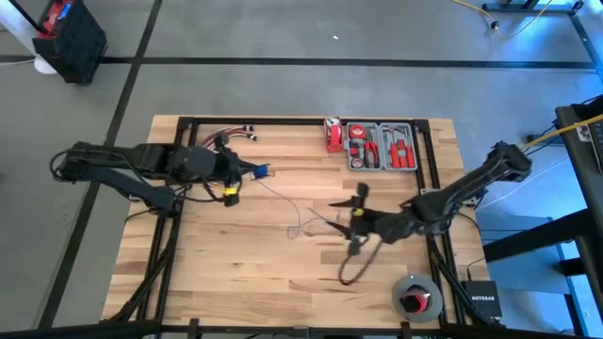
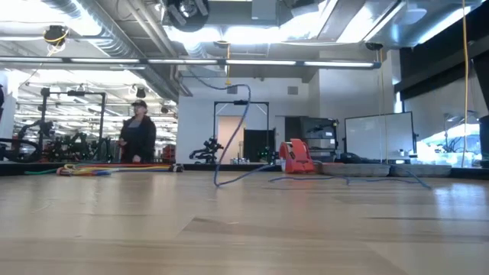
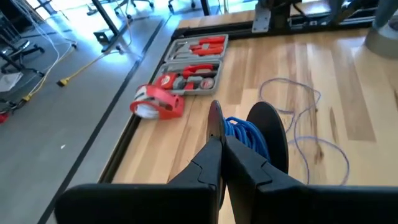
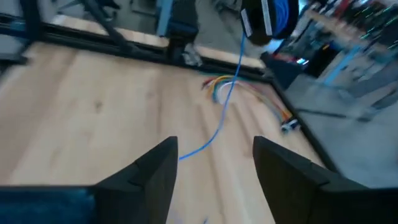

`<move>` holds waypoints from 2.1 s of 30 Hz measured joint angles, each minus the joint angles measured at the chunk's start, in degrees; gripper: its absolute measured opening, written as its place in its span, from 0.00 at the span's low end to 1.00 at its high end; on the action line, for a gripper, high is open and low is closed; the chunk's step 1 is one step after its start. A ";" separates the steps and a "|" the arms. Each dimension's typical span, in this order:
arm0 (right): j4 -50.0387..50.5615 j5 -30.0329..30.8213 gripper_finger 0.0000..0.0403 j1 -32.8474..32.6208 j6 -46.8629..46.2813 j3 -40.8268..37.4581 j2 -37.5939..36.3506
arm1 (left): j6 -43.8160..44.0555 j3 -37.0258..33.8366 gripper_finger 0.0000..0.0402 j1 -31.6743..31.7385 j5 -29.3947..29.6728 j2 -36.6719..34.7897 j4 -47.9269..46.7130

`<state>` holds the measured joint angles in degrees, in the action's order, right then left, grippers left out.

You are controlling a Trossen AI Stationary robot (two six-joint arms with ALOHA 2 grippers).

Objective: Coil cords
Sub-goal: Uncoil the blue wire from the black spool

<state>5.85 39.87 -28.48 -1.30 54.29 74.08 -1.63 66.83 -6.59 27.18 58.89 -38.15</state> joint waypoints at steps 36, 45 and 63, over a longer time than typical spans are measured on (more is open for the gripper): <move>-43.42 -19.99 0.14 24.16 13.87 10.56 32.47 | -2.78 -0.01 0.02 -0.68 0.02 2.50 13.48; -45.79 -18.42 0.01 19.95 21.38 10.57 32.30 | -3.36 -0.01 0.02 -0.23 1.17 2.50 13.49; -18.24 24.42 0.01 6.59 47.77 13.76 15.86 | -2.28 0.02 0.02 -4.55 5.19 1.07 5.07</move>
<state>-12.39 64.29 -21.89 46.48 68.05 89.94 -3.91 66.85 -11.14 32.38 59.96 -33.07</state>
